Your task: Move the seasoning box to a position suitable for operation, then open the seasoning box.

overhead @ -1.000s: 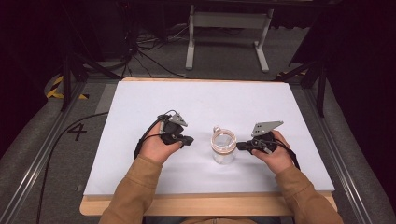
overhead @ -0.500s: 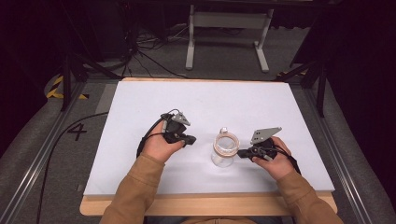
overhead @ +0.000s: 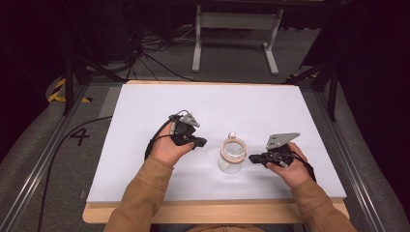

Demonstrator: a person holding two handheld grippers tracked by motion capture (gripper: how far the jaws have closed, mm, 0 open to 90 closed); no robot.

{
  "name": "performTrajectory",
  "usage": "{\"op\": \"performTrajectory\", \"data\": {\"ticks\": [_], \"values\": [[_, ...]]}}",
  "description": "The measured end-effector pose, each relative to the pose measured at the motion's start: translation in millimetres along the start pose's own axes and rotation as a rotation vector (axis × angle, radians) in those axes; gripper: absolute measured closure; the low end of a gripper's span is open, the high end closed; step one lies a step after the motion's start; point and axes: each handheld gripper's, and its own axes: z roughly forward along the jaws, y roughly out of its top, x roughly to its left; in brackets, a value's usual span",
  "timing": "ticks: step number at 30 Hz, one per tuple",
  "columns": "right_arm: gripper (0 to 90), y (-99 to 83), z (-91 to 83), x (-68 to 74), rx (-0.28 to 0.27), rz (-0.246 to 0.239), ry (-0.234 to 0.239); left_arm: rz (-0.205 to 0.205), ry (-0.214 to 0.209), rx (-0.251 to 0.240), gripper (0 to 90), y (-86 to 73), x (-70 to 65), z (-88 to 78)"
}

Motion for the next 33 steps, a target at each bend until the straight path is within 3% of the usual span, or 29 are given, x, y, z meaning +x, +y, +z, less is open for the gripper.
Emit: {"op": "performTrajectory", "data": {"ticks": [6, 8, 11, 22, 27, 33], "values": [[90.0, -7.5, -16.5, -3.3, -0.042, 0.043, -0.025, 0.013, -0.026, -0.089, 89.9, 10.8, -0.7, 4.6], [90.0, -9.7, -19.8, -1.7, -0.044, 0.047, -0.031, 0.040, -0.021, -0.122, 89.9, 15.1, -1.8, 9.0], [90.0, -12.0, -22.5, 1.3, -0.047, 0.047, -0.039, 0.046, -0.029, -0.153, 89.8, 20.0, -2.8, 13.4], [90.0, -26.8, -29.8, 13.5, -0.039, 0.069, -0.057, 0.066, -0.079, -0.197, 89.9, 37.8, -3.9, 41.2], [90.0, -30.1, -34.8, 18.1, -0.046, 0.077, -0.065, 0.104, -0.053, -0.221, 89.8, 40.5, -9.5, 50.6], [90.0, -29.8, -34.5, 19.8, -0.054, 0.072, -0.062, 0.104, -0.033, -0.235, 89.8, 39.3, -9.7, 56.8]]}}
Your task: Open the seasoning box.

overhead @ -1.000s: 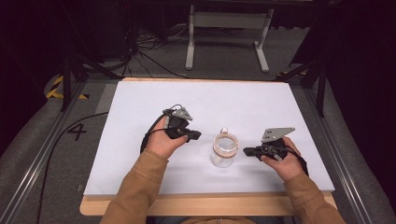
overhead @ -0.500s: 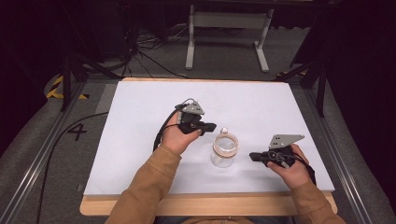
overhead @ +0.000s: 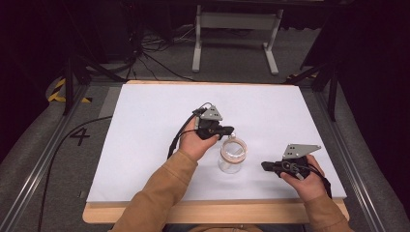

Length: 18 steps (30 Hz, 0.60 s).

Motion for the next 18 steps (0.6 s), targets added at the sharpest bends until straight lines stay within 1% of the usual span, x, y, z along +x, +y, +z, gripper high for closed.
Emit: {"op": "performTrajectory", "data": {"ticks": [1, 3, 7, 8, 14, 18], "values": [[90.0, 0.5, 0.8, 0.5, 0.001, -0.003, 0.004, -0.008, -0.001, -0.014, 89.8, -0.7, -0.1, 0.6], [90.0, 1.9, 2.9, 2.3, 0.000, -0.012, 0.009, 0.002, 0.008, -0.028, 89.7, -1.4, -0.8, 1.6], [90.0, 3.3, 2.5, 4.0, -0.005, -0.012, 0.010, 0.008, 0.010, -0.036, 89.6, -1.7, -1.5, 4.4], [90.0, 3.9, 2.3, 4.2, -0.007, -0.013, 0.011, 0.009, 0.014, -0.036, 89.6, -1.9, -1.5, 4.9], [90.0, 7.6, 5.5, 7.3, -0.020, -0.018, 0.027, 0.001, 0.008, -0.039, 89.6, -2.1, -0.5, 5.2], [90.0, 14.7, 7.7, 13.3, -0.049, -0.029, 0.047, -0.003, 0.008, -0.034, 89.7, -2.2, 0.0, 4.9]]}}
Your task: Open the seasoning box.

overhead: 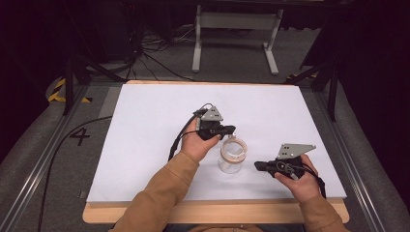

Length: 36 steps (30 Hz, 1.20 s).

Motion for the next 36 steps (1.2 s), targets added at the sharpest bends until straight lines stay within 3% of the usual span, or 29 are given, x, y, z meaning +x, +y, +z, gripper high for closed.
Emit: {"op": "performTrajectory", "data": {"ticks": [8, 14, 19, 29, 36], "values": [[90.0, 12.7, 6.9, 11.4, -0.055, -0.017, 0.042, -0.004, 0.000, -0.002, 89.7, -0.3, 0.5, 0.4], [90.0, 14.5, 12.0, 14.6, -0.143, 0.020, 0.102, -0.012, -0.004, -0.001, 89.7, -0.6, 1.1, 0.5], [90.0, 13.8, 16.2, 13.6, -0.175, 0.052, 0.123, -0.013, -0.003, -0.001, 89.8, -1.3, 1.9, 1.7], [90.0, 13.8, 16.4, 8.8, -0.242, 0.113, 0.113, -0.021, -0.011, 0.001, 89.6, -1.9, 3.1, 1.1], [90.0, 14.0, 15.8, 7.5, -0.263, 0.115, 0.099, -0.021, -0.011, -0.001, 89.3, -1.6, 3.1, 0.6]]}}
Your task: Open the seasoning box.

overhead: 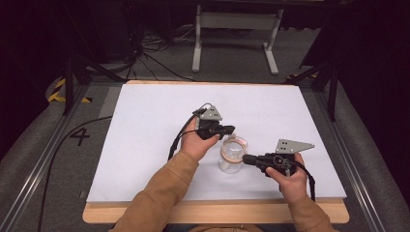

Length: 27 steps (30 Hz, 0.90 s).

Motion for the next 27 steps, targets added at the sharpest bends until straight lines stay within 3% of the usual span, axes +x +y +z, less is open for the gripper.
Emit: {"op": "performTrajectory", "data": {"ticks": [5, 12, 17, 27], "values": [[90.0, -0.2, 0.2, -0.3, -0.006, 0.000, -0.002, -0.014, -0.012, 0.002, 88.4, -0.5, 1.5, -0.4], [90.0, 0.0, 0.0, -0.1, -0.003, -0.004, -0.003, -0.001, 0.020, 0.009, 88.6, 1.0, 1.2, -4.2], [90.0, 1.1, -0.5, -0.4, 0.001, -0.021, -0.015, -0.010, 0.035, -0.014, 88.8, 3.2, 5.5, -18.1], [90.0, 15.7, 2.5, -4.7, 0.001, -0.070, -0.009, -0.031, 0.088, 0.001, 88.3, -7.6, 5.7, -54.3]]}}
